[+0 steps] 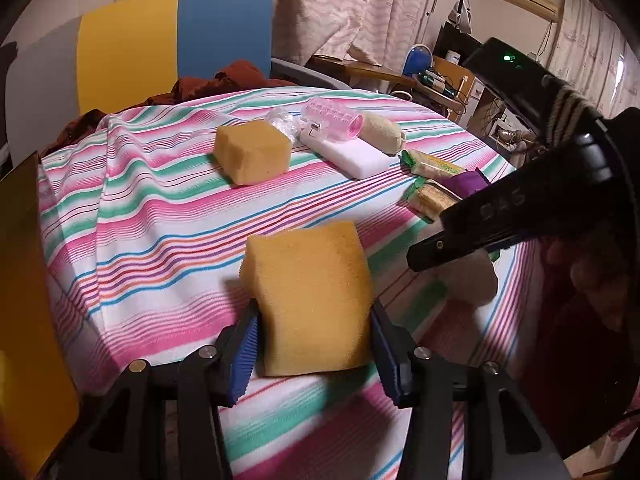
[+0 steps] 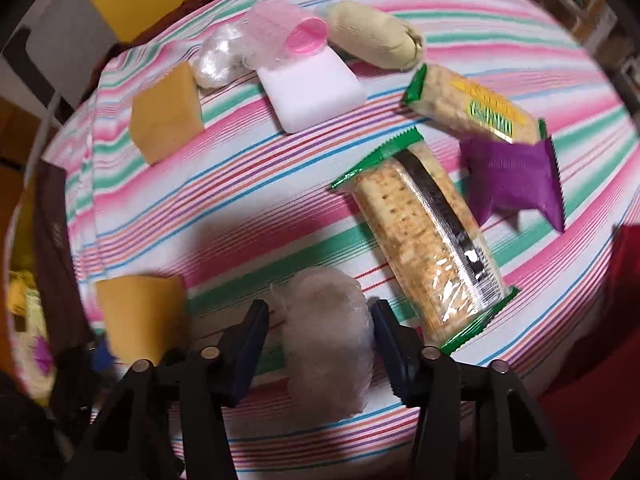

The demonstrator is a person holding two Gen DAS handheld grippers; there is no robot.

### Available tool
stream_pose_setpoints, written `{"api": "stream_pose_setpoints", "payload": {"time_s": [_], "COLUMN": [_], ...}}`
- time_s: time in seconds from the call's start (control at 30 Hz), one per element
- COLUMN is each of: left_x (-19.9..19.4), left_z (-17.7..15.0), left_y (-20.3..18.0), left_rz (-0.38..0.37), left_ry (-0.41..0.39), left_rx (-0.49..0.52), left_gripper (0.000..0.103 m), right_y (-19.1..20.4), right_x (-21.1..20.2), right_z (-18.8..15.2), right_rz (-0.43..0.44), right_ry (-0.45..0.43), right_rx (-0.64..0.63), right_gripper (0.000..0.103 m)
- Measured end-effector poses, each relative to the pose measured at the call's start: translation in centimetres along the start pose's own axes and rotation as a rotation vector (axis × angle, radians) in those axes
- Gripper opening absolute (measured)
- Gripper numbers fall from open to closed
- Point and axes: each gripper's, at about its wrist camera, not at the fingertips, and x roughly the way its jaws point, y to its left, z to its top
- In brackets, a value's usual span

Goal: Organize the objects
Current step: 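Grasp the white fluffy ball with the right tool, then lower sponge into tray with left tool while right tool drops fluffy ball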

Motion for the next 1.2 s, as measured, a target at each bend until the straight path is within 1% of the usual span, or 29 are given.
{"api": "stream_pose_setpoints", "payload": {"time_s": [0.03,0.07,0.13,0.17,0.2,0.3,0.37,0.47,0.57,0.67,0.73,0.8,0.9,0.97,1.0,1.03,1.07,1.13,1.17,1.2], "left_x": [-0.3,-0.6,-1.3,-1.7,-2.3,-4.8,-6.5,-9.4,-12.1,-14.8,-15.9,-17.1,-18.5,-19.3,-19.5,-19.6,-19.7,-20.0,-20.0,-20.2], "left_z": [-0.1,-0.3,-0.5,-0.5,-0.5,-0.2,-0.1,0.3,0.4,0.2,0.0,-0.3,-1.0,-1.5,-1.7,-1.9,-2.1,-2.9,-3.3,-3.7], "left_y": [0.0,-0.1,-0.3,-0.3,-0.4,-0.7,-0.4,1.1,3.2,6.3,8.3,10.4,13.6,16.0,17.0,18.1,19.2,20.9,21.8,22.4], "left_rz": [-0.004,-0.012,-0.019,-0.023,-0.031,-0.038,-0.036,-0.022,0.002,0.063,0.114,0.170,0.259,0.322,0.351,0.380,0.406,0.461,0.472,0.478], "left_ry": [-0.002,-0.005,-0.012,-0.019,-0.032,-0.084,-0.112,-0.159,-0.209,-0.254,-0.264,-0.277,-0.285,-0.282,-0.278,-0.267,-0.260,-0.247,-0.233,-0.228], "left_rx": [-0.005,-0.007,-0.004,-0.004,-0.006,-0.004,-0.015,-0.071,-0.134,-0.216,-0.267,-0.320,-0.386,-0.434,-0.455,-0.472,-0.485,-0.516,-0.531,-0.545], "left_gripper": [0.051,0.051,0.051,0.051,0.051,0.051,0.051,0.052,0.052,0.052,0.052,0.052,0.053,0.054,0.055,0.056,0.057,0.059,0.060,0.060], "right_y": [-0.2,-0.4,-0.5,-0.5,-0.6,-0.3,0.2,2.1,5.1,8.8,12.0,15.0,18.6,21.1,22.3,22.9,23.7,24.9,25.1,25.4], "right_x": [-0.1,-0.3,-0.8,-1.0,-1.4,-2.6,-3.1,-5.1,-7.5,-8.8,-9.2,-9.1,-9.0,-8.6,-8.3,-8.2,-8.0,-8.0,-7.9,-7.8], "right_z": [0.0,0.0,-0.1,-0.1,-0.2,-0.6,-0.9,-1.1,-1.8,-2.3,-2.8,-3.0,-3.4,-3.8,-4.1,-4.5,-4.9,-6.0,-6.4,-6.7], "right_rz": [0.015,0.037,0.050,0.081,0.113,0.137,0.167,0.209,0.280,0.349,0.371,0.415,0.484,0.519,0.540,0.556,0.582,0.601,0.599,0.597], "right_ry": [-0.008,-0.020,-0.058,-0.080,-0.105,-0.167,-0.171,-0.214,-0.266,-0.274,-0.268,-0.256,-0.230,-0.215,-0.198,-0.181,-0.156,-0.150,-0.148,-0.142], "right_rx": [0.010,0.020,0.021,0.019,0.016,-0.016,-0.029,-0.062,-0.137,-0.227,-0.295,-0.343,-0.385,-0.415,-0.432,-0.438,-0.446,-0.486,-0.504,-0.515], "right_gripper": [0.036,0.036,0.036,0.036,0.036,0.036,0.036,0.036,0.036,0.036,0.036,0.036,0.036,0.040,0.040,0.041,0.050,0.060,0.064,0.066]}}
